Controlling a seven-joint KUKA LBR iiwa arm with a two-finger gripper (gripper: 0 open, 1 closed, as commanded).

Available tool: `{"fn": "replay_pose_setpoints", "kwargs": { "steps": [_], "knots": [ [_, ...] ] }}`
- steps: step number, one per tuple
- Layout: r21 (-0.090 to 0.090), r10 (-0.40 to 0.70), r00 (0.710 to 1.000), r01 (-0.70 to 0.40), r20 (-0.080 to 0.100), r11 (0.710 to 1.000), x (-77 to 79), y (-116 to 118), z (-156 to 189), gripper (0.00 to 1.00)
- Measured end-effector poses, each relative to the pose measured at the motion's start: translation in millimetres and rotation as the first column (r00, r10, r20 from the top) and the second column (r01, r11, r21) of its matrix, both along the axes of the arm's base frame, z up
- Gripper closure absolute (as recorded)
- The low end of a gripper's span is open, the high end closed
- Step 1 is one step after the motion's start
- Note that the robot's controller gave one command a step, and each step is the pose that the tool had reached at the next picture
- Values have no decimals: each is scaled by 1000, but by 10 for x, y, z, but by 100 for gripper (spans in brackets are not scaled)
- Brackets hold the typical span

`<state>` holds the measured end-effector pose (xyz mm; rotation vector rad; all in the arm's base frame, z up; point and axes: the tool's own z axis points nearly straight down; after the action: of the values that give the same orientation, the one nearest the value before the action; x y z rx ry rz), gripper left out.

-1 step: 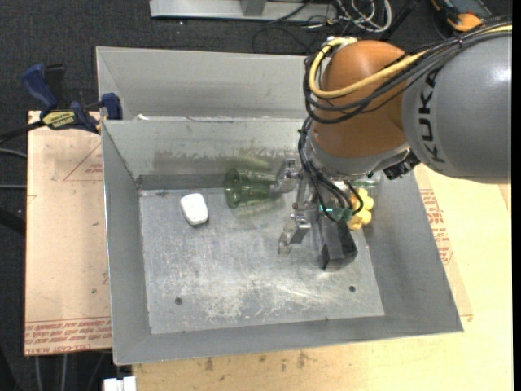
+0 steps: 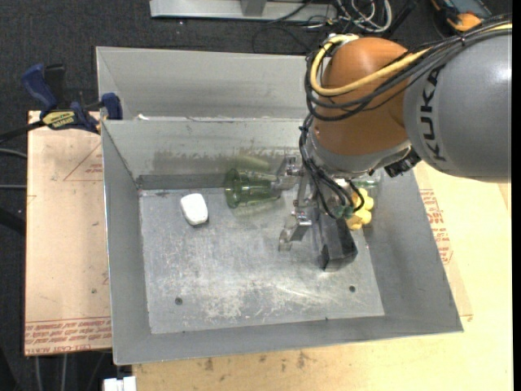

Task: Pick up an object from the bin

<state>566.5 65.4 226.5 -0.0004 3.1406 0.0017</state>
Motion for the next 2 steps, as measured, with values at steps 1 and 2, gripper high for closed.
{"fn": "replay_pose_setpoints", "kwargs": {
  "steps": [1,2],
  "knots": [
    [1,-46,999,46,7,999,345,-118,-668,0],
    [-1,107,994,-107,-3,994,776,-146,-773,0]
  ]
}}
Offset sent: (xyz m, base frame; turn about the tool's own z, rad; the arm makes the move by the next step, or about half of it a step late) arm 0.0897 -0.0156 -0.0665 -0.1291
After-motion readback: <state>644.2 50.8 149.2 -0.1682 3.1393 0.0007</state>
